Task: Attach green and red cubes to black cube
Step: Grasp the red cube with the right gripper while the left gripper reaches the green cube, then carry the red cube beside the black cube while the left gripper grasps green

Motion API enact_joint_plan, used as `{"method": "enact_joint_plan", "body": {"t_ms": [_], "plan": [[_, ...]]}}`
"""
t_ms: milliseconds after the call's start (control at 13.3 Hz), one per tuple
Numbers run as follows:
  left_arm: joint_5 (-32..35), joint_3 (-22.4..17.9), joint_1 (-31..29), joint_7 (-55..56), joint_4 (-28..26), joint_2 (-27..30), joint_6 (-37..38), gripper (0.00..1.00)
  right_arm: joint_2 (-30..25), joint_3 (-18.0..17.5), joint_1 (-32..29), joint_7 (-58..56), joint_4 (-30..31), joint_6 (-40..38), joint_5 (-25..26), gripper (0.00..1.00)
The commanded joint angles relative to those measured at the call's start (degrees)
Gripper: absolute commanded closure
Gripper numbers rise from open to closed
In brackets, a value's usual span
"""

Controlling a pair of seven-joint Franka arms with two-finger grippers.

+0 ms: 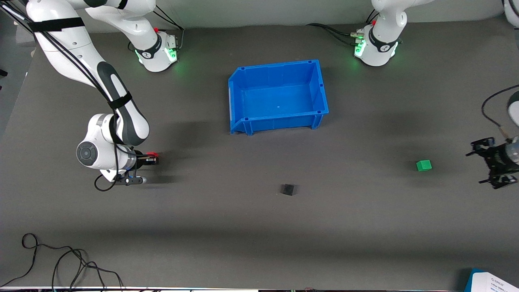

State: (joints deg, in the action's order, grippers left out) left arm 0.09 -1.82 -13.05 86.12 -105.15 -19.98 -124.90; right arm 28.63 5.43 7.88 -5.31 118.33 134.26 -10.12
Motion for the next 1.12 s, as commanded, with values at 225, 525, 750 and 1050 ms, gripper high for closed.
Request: {"method": "enact_joint_plan", "body": {"t_ms": [225, 525, 750, 1050], "plan": [[0.6, -0.2, 0.9, 1.3, -2.9, -3.1, -2.5, 0.01, -0.7, 0.3, 0.3, 5.5, -3.5, -8.2, -11.2, 0.89], [0.6, -0.1, 2.5, 1.8, -4.0, -7.9, -8.4, 0.03, -0.7, 0.0, 3.4, 26.2, -9.2, -8.8, -11.7, 0.89], [0.6, -0.2, 3.6, 4.6, -5.5, -9.9, -13.5, 0.03, 1.1, 0.2, 8.3, 43.7, -14.9, -8.8, -10.9, 0.88], [0.8, -0.2, 3.6, 4.3, -8.7, -10.1, -17.4, 0.05, 8.1, 0.1, 14.7, 70.8, -26.3, -9.6, -11.6, 0.88]]}}
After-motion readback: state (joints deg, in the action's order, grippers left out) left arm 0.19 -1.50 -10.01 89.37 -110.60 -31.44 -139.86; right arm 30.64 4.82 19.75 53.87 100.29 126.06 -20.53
